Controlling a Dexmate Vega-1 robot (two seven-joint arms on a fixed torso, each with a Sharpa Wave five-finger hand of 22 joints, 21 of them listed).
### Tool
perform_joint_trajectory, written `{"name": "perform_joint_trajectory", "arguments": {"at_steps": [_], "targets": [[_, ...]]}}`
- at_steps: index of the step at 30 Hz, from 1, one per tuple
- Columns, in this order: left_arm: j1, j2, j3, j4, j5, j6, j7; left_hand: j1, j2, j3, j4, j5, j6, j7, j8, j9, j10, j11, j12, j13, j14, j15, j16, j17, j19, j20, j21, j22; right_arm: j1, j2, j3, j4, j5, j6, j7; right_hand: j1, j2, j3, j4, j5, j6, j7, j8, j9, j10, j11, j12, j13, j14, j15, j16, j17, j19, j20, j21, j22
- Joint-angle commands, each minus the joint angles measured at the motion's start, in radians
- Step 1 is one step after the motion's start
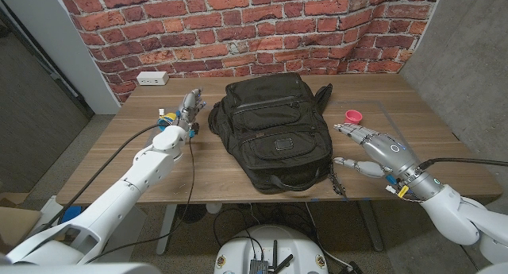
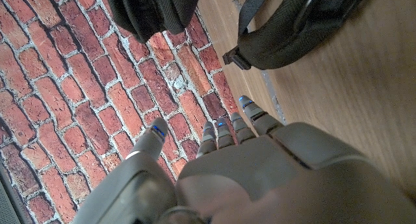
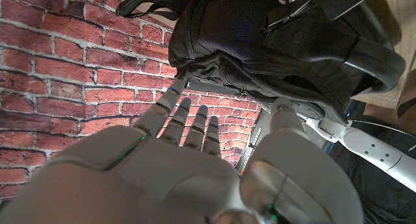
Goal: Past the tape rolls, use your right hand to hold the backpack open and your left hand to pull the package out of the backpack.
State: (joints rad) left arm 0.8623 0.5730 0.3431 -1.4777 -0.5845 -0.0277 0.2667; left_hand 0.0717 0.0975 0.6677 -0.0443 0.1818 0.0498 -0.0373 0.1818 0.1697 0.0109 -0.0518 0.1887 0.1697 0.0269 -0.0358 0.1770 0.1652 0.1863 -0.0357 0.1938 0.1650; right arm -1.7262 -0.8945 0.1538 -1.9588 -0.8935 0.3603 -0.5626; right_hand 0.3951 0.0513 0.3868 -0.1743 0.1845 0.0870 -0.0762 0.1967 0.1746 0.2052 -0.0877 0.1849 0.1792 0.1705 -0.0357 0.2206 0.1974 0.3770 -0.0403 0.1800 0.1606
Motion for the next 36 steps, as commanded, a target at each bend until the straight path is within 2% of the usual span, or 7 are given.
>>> {"name": "perform_joint_trajectory", "arguments": {"at_steps": [1, 6, 12, 18, 24, 30, 36], "targets": [[0.018, 0.005, -0.007, -0.006, -0.011, 0.008, 0.008, -0.006, 0.05, 0.008, -0.002, -0.003, 0.011, -0.002, 0.003, 0.005, 0.007, -0.003, 0.003, 0.002, 0.01, -0.02, 0.001, 0.004, 0.011, -0.054, 0.001, 0.005, -0.031, -0.024, -0.015, -0.06, -0.077, -0.113, 0.01, 0.026, -0.004, 0.005, -0.01, -0.002, -0.007, -0.002, 0.001, 0.005, -0.005, -0.011, -0.001, 0.004, -0.005, -0.046, -0.007, 0.001, -0.007, 0.01, -0.002, 0.006], [0.02, 0.006, -0.009, -0.003, -0.013, 0.006, 0.006, -0.007, 0.051, 0.008, -0.002, -0.003, 0.011, -0.002, 0.003, 0.006, 0.009, -0.006, 0.003, 0.003, 0.012, -0.02, 0.002, 0.004, 0.012, -0.054, 0.001, 0.005, -0.022, -0.042, -0.039, -0.074, -0.116, -0.158, 0.006, 0.052, -0.017, 0.009, -0.015, -0.004, -0.016, -0.008, 0.001, 0.005, -0.014, -0.014, -0.004, 0.005, -0.012, -0.043, -0.011, -0.001, -0.007, 0.018, 0.002, 0.007], [0.017, 0.005, -0.007, 0.004, -0.015, 0.008, 0.002, -0.008, 0.051, 0.01, -0.002, -0.003, 0.012, -0.003, 0.003, 0.006, 0.01, -0.006, 0.003, 0.003, 0.014, -0.023, 0.002, 0.004, 0.013, -0.054, 0.001, 0.005, -0.023, -0.065, -0.061, -0.088, -0.155, -0.212, -0.006, 0.103, -0.029, 0.021, -0.018, -0.004, 0.014, -0.024, 0.017, 0.007, -0.007, -0.018, 0.0, 0.005, -0.002, -0.047, -0.009, -0.002, -0.009, 0.021, 0.004, 0.008], [0.02, 0.002, -0.006, 0.009, -0.017, 0.003, 0.002, -0.009, 0.051, 0.011, -0.002, -0.002, 0.013, -0.003, 0.003, 0.006, 0.012, -0.007, 0.003, 0.003, 0.016, -0.022, 0.001, 0.004, 0.014, -0.054, 0.001, 0.005, -0.013, -0.086, -0.096, -0.09, -0.183, -0.258, -0.034, 0.184, -0.04, 0.039, -0.017, -0.004, 0.054, -0.036, 0.035, 0.008, 0.028, -0.025, 0.009, 0.006, 0.021, -0.059, -0.002, -0.002, 0.011, 0.005, 0.013, 0.008], [0.027, 0.004, -0.007, 0.004, -0.017, 0.003, 0.006, -0.01, 0.052, 0.012, -0.002, -0.002, 0.014, -0.002, 0.003, 0.006, 0.013, -0.006, 0.003, 0.003, 0.017, -0.024, 0.001, 0.004, 0.015, -0.054, 0.001, 0.005, 0.0, -0.113, -0.132, -0.087, -0.195, -0.291, -0.065, 0.234, -0.049, 0.045, -0.013, -0.006, 0.087, -0.046, 0.047, 0.008, 0.06, -0.032, 0.013, 0.007, 0.046, -0.07, 0.007, 0.0, 0.034, -0.015, 0.018, 0.008], [0.032, 0.006, -0.008, -0.001, -0.019, 0.006, 0.008, -0.011, 0.052, 0.013, -0.002, -0.002, 0.015, -0.003, 0.002, 0.006, 0.013, -0.006, 0.002, 0.003, 0.018, -0.023, 0.001, 0.003, 0.016, -0.055, 0.001, 0.005, 0.029, -0.139, -0.181, -0.078, -0.196, -0.318, -0.093, 0.259, -0.052, 0.045, -0.008, -0.007, 0.117, -0.043, 0.056, 0.008, 0.085, -0.035, 0.017, 0.007, 0.066, -0.075, 0.014, 0.003, 0.048, -0.026, 0.02, 0.008], [0.034, 0.006, -0.01, 0.001, -0.022, 0.0, 0.001, -0.012, 0.051, 0.014, -0.003, -0.002, 0.015, -0.002, 0.002, 0.006, 0.014, -0.006, 0.002, 0.003, 0.018, -0.023, 0.0, 0.003, 0.016, -0.055, 0.0, 0.005, 0.053, -0.161, -0.225, -0.074, -0.182, -0.341, -0.115, 0.273, -0.05, 0.044, -0.003, -0.007, 0.152, -0.028, 0.065, 0.008, 0.108, -0.028, 0.019, 0.007, 0.078, -0.077, 0.018, 0.005, 0.058, -0.035, 0.02, 0.008]]}}
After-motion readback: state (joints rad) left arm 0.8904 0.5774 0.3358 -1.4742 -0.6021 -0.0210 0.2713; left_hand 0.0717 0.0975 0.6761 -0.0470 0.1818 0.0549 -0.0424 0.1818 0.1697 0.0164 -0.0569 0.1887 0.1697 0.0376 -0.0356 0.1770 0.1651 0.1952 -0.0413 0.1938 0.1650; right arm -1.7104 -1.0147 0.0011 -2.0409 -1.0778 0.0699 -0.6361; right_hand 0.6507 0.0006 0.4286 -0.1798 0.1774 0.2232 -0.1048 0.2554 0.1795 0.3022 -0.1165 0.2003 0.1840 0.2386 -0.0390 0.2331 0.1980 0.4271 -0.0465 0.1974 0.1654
